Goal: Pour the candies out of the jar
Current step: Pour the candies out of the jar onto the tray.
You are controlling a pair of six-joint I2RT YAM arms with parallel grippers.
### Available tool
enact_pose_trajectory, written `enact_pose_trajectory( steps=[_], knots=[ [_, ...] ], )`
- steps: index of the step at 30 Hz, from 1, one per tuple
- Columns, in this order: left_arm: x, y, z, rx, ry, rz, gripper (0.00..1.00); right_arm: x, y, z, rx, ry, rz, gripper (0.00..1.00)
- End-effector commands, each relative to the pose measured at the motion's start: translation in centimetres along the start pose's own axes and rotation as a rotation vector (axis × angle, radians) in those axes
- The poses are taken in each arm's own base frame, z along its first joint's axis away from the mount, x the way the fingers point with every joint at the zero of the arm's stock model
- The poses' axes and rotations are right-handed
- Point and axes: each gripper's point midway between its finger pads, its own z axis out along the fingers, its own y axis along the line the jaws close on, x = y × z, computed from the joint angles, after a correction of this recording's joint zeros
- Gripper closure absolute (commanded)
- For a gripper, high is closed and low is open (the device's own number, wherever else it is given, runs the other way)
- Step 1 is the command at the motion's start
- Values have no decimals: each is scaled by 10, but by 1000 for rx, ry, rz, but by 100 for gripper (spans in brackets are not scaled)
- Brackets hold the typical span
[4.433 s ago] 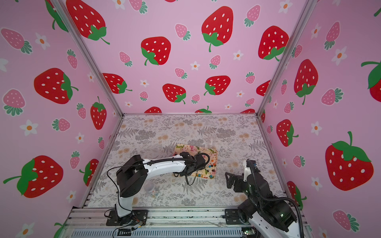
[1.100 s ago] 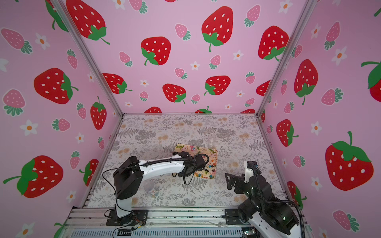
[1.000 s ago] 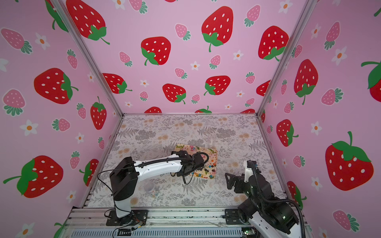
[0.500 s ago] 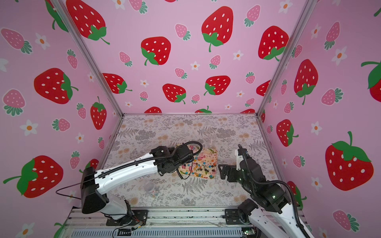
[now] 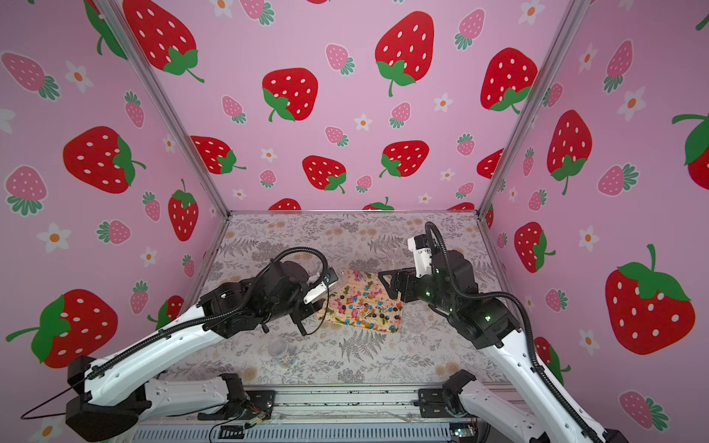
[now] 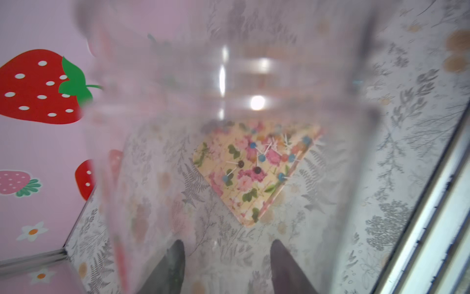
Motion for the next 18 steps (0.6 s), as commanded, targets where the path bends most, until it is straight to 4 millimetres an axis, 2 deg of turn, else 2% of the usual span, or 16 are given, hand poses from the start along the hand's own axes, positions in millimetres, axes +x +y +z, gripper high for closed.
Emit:
enact_pose_trajectory(
  steps=[1, 6, 11, 14, 18],
  knots=[
    [-25, -18, -15, 132, -175, -31, 44, -28, 43, 3, -195, -17, -70, 24],
    [-28, -25, -26, 183, -260, -62, 44, -38, 65, 7, -300, 20, -105, 34],
    [-29, -29, -30, 214, -286, -73, 43, -33, 90, 8, -457, 74, -114, 46],
    [-29, -30, -30, 225, -290, -80, 43, -26, 92, 9, -478, 102, -115, 53],
    [-30, -30, -29, 226, -295, -87, 43, -20, 99, 8, -515, 126, -126, 58]
  ],
)
